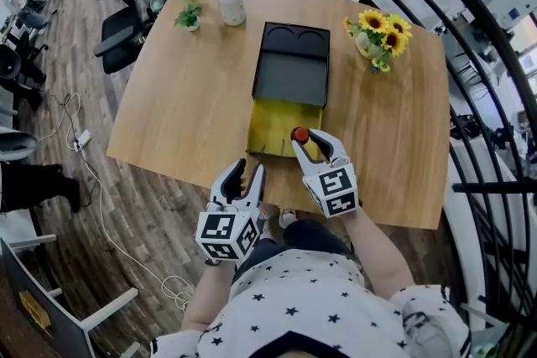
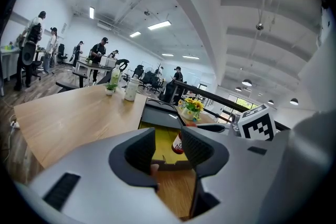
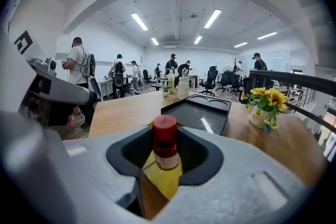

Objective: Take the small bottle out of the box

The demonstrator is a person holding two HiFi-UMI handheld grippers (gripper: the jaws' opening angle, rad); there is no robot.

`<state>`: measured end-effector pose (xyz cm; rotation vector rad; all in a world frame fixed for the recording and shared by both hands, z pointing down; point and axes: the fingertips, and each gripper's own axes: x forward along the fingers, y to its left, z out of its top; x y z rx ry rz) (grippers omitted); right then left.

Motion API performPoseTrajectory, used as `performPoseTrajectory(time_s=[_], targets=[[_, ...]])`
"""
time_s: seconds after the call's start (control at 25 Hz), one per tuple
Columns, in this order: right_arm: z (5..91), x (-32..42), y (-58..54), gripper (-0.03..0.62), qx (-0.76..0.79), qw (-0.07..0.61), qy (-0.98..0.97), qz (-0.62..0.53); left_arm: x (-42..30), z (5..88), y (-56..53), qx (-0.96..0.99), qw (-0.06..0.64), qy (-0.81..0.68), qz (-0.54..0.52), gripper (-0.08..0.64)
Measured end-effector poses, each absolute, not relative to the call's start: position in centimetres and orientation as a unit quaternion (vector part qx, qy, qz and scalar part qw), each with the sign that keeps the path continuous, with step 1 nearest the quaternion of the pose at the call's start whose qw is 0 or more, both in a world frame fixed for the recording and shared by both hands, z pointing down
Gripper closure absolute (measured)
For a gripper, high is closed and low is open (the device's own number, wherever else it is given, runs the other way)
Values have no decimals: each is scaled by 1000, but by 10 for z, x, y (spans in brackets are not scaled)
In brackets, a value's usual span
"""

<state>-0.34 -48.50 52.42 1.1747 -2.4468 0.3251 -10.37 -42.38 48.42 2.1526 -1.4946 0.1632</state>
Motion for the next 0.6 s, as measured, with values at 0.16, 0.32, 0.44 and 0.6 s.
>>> performPoseTrajectory(time_s=[0.16, 0.32, 0.44, 0.6], targets=[[515, -2, -470, 453, 428, 199, -876, 105, -104, 481, -409, 796, 252, -548, 56, 413], [506, -1, -454, 453, 435, 192, -875, 93, -106, 479, -394, 799, 248, -546, 52, 413], [499, -4, -438, 453, 441, 183, -874, 88, -109, 477, -380, 802, 243, -544, 49, 413], [489, -6, -418, 453, 448, 174, -874, 80, -113, 473, -362, 804, 238, -543, 44, 413]])
